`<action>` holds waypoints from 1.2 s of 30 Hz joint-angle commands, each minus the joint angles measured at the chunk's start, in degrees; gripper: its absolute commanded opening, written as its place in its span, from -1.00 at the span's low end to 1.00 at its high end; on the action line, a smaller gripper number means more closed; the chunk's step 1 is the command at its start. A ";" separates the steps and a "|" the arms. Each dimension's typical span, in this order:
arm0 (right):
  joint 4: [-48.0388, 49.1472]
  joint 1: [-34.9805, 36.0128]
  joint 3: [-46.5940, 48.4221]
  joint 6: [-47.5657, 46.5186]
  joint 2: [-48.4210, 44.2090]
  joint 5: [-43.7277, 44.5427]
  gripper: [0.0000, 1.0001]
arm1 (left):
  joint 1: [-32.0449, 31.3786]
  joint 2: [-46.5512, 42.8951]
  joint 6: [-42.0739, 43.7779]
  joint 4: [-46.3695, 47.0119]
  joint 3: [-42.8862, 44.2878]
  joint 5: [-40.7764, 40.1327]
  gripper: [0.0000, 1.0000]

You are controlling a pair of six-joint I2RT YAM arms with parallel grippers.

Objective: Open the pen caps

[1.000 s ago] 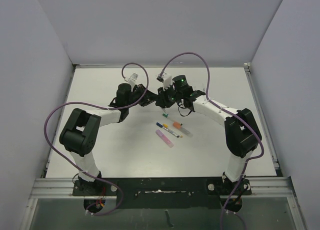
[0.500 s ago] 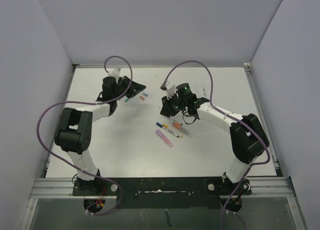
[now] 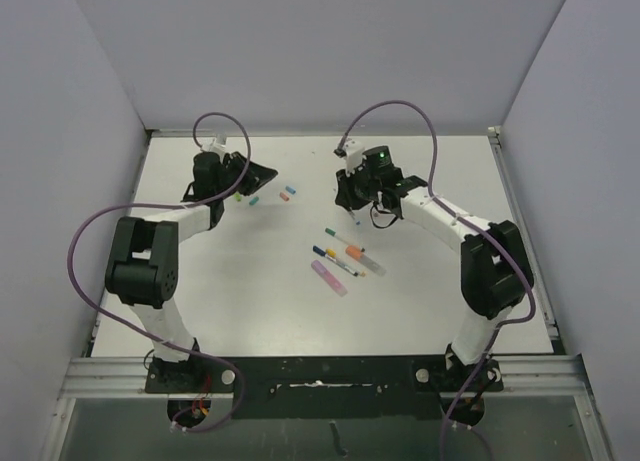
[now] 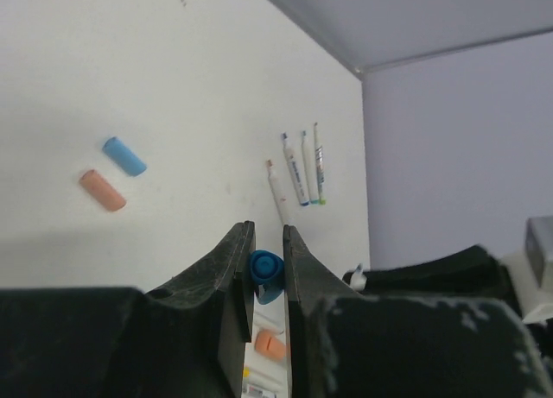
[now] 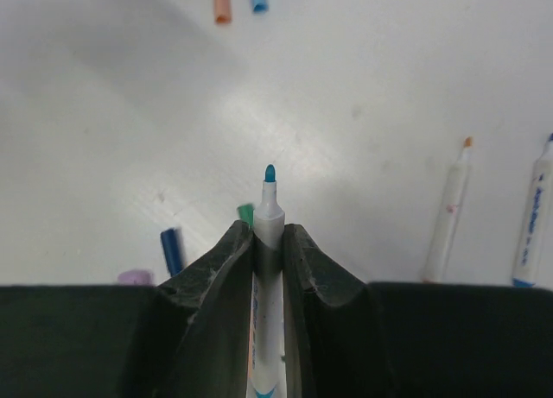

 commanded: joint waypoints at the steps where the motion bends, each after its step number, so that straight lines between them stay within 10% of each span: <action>1: 0.60 -1.11 9.16 -2.93 6.27 6.61 -1.00 | 0.14 -0.94 4.26 -5.83 -1.16 2.13 -1.00; 36: 1.35 -3.91 21.53 -7.13 25.00 12.80 -1.00 | -0.24 10.64 7.70 -13.75 1.25 -2.25 -0.60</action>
